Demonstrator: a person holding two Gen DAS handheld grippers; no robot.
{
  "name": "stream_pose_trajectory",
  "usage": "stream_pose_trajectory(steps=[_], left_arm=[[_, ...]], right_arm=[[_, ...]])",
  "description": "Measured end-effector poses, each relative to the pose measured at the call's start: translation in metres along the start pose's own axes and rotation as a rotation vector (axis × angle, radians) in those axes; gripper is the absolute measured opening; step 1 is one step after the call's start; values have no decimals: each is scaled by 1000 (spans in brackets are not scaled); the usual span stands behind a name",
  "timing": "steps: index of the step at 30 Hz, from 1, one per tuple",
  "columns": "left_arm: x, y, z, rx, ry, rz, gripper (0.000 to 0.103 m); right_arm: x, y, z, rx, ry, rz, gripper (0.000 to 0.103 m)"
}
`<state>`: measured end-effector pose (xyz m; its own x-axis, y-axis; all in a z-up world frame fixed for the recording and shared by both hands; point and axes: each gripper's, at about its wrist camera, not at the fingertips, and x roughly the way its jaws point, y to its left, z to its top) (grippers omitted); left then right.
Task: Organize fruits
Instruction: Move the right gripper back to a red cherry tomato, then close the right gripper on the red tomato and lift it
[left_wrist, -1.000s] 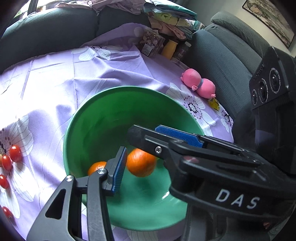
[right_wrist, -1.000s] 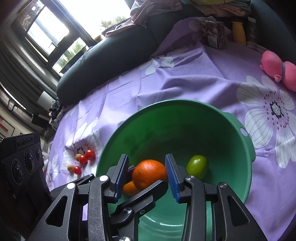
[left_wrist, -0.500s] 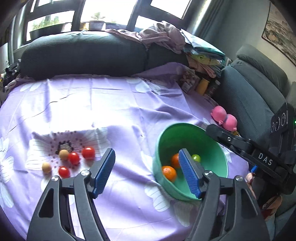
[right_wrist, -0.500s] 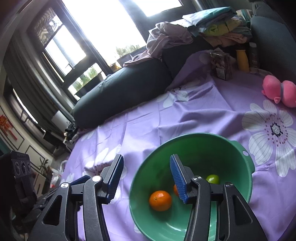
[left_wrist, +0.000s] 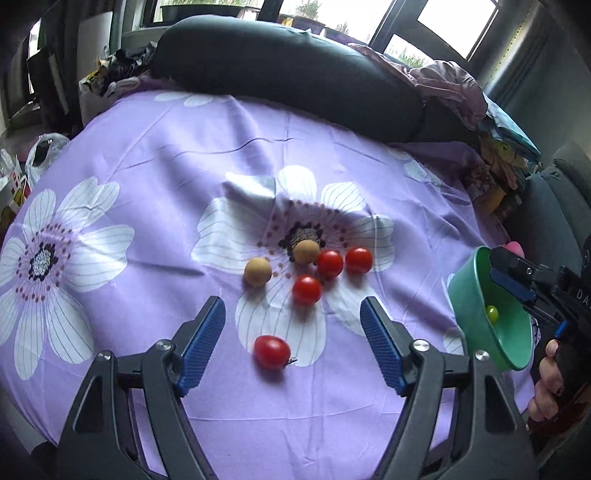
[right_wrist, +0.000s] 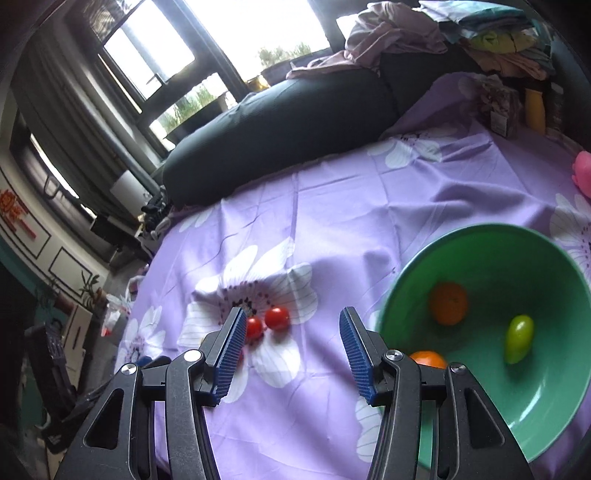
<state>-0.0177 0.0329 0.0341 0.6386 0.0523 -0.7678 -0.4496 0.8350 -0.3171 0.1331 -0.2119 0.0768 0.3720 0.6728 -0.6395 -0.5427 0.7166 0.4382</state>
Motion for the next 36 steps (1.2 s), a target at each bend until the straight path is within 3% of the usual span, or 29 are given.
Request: stream_pose_trajectory(steps=[8, 12, 16, 25, 30, 36], left_arm=[[27, 3, -12, 17, 67, -14, 66], [39, 4, -18, 32, 106, -6, 54], [46, 8, -22, 14, 136, -15, 49], [45, 10, -24, 28, 132, 13, 37], [46, 11, -25, 48, 127, 46, 28], [44, 11, -28, 62, 109, 62, 28]], right_arm=[[79, 32, 0, -31, 181, -98, 54], [114, 30, 3, 14, 223, -133, 51], [139, 31, 2, 11, 270, -170, 47], [159, 34, -3, -2, 306, -186, 43], [162, 41, -5, -42, 294, -224, 35], [160, 42, -8, -53, 285, -223, 33]])
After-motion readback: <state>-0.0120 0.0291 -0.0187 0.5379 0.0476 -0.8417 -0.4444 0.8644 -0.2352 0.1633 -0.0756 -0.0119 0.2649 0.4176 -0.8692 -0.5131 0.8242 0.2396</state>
